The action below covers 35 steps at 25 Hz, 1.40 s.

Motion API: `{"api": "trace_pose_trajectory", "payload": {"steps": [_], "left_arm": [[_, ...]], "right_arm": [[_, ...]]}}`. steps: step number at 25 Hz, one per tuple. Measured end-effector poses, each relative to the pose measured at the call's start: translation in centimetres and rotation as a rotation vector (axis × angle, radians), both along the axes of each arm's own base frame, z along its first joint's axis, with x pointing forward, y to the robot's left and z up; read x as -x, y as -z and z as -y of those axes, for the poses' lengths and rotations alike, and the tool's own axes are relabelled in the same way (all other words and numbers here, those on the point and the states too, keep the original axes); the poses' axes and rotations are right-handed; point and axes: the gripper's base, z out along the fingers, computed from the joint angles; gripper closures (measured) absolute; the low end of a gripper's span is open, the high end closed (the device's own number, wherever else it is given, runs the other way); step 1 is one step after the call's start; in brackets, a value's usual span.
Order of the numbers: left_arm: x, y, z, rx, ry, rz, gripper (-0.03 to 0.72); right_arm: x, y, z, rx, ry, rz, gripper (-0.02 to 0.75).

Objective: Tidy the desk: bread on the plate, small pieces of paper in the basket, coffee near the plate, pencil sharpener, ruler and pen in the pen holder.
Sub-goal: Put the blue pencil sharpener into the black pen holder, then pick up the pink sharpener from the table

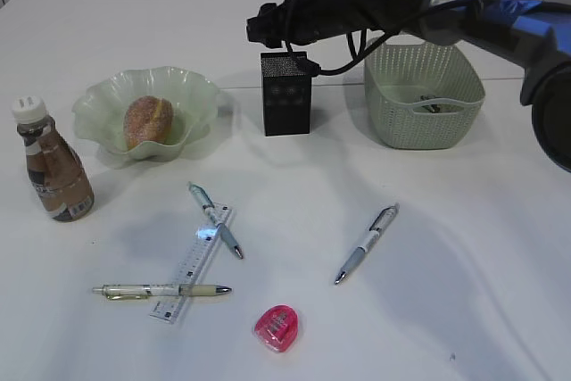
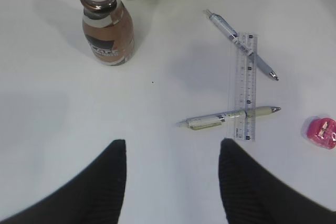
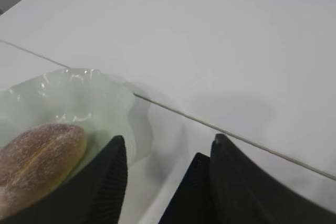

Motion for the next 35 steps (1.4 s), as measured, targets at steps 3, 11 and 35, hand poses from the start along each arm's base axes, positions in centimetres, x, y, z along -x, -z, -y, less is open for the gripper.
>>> {"api": "trace_pose_trajectory", "payload": {"steps": [3, 11, 35], "left_arm": [[0.0, 0.0, 0.0, -0.001, 0.000, 0.002, 0.294], [0.0, 0.0, 0.0, -0.003, 0.000, 0.002, 0.294], [-0.1, -3.2, 0.0, 0.005, 0.005, 0.061, 0.294]], "right_arm": [[0.4, -0.9, -0.2, 0.063, -0.073, -0.002, 0.330], [1.1, -3.6, 1.8, 0.242, -0.131, -0.094, 0.330], [7.1, -11.3, 6.0, 0.246, 0.173, -0.479, 0.365]]}}
